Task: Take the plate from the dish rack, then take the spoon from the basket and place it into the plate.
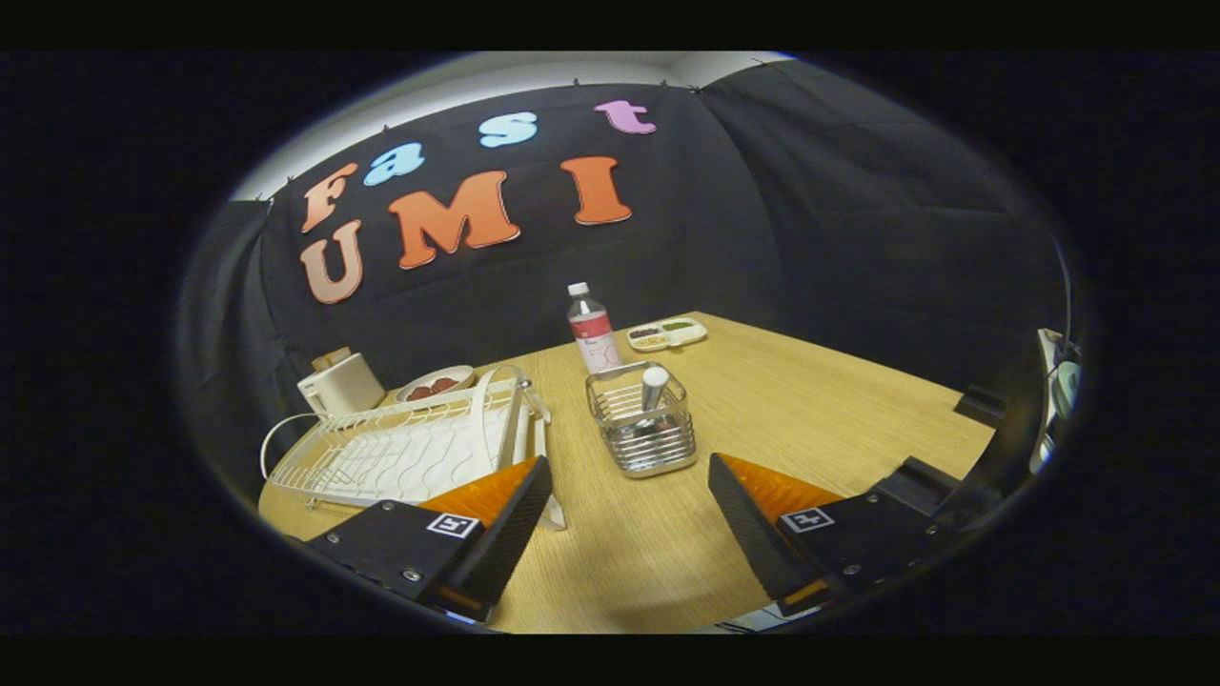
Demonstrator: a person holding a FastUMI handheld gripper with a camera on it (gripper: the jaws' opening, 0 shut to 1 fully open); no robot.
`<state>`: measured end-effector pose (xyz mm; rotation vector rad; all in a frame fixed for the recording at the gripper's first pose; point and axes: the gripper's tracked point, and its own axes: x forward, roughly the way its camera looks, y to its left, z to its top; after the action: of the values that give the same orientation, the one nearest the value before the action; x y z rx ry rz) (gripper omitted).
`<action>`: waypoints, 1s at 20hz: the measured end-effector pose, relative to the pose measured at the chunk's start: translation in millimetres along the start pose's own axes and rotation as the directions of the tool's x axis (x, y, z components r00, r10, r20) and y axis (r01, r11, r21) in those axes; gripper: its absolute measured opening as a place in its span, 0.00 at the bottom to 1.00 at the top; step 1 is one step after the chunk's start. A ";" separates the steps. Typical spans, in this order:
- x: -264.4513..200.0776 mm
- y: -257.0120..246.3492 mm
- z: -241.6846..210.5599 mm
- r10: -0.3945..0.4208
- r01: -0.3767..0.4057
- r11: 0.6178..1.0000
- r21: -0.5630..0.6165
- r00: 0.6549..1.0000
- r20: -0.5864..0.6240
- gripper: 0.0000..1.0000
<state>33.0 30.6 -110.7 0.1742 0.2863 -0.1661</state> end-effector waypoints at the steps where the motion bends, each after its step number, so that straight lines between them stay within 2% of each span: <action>1: 2.0 -2.6 7.5 -0.007 0.007 1.000 -0.002 1.000 0.011 0.99; 4: 13.1 -10.6 23.9 -0.031 0.033 0.999 -0.042 0.998 0.047 0.98; 6: 19.8 -15.5 30.4 -0.041 0.045 0.997 -0.070 0.997 0.059 0.94; 10: 29.7 -8.7 30.8 -0.019 0.022 0.996 -0.081 0.999 0.044 0.74; 11: 33.2 -8.0 31.4 -0.025 0.029 0.996 -0.086 0.999 0.047 0.64; 12: 34.2 -9.0 34.4 -0.031 0.036 0.995 -0.090 0.998 0.057 0.59; 13: 35.4 -8.0 37.5 -0.032 0.039 0.995 -0.094 0.997 0.069 0.48; 14: 36.7 -8.0 37.8 -0.032 0.040 0.994 -0.098 0.997 0.075 0.42; 16: 34.0 -3.8 37.9 -0.011 0.017 0.996 -0.082 0.997 0.076 0.15; 20: 32.6 -1.9 43.2 -0.013 0.022 0.996 -0.091 0.995 0.099 0.08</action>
<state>75.0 15.9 -79.8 0.0720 0.1966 -0.1780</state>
